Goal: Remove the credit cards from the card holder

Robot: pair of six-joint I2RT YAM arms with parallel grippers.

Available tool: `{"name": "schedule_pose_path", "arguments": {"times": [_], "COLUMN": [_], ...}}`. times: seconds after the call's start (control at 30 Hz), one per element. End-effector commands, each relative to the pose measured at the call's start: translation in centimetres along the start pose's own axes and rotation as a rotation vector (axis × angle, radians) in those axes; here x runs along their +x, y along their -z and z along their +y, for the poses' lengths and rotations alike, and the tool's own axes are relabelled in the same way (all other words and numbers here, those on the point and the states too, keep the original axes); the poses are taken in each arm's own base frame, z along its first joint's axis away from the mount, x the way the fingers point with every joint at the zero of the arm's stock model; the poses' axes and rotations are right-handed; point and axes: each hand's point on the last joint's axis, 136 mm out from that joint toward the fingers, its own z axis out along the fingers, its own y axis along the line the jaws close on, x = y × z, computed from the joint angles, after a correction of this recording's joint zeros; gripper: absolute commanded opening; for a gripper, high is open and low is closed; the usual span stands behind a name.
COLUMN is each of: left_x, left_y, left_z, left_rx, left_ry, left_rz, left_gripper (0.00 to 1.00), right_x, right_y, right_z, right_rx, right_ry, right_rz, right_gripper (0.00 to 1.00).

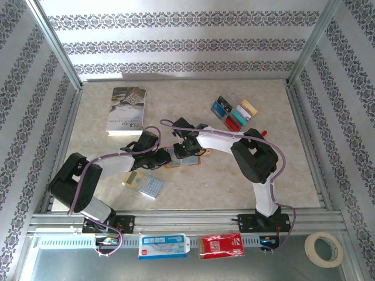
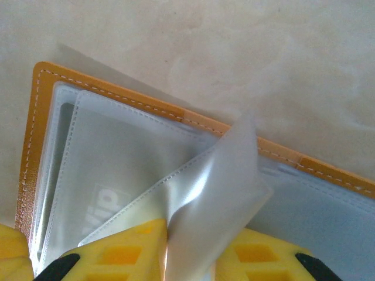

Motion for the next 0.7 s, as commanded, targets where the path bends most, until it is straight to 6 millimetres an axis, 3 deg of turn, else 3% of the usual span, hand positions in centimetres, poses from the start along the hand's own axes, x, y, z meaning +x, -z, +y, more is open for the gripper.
{"name": "schedule_pose_path", "arguments": {"times": [0.0, 0.67], "left_x": [-0.1, 0.6], "left_y": [0.5, -1.1], "left_z": [-1.0, -0.7], "left_rx": [0.009, 0.026], "left_ry": [-0.041, -0.016], "left_rz": [-0.009, 0.034], "left_gripper": [0.2, 0.21], "right_x": [4.2, 4.4], "right_y": [-3.1, -3.3], "right_z": [-1.8, -1.9], "right_rx": [0.034, 0.033], "right_ry": [-0.029, -0.036], "right_rz": [0.142, 0.147], "right_gripper": [0.27, 0.27]}}
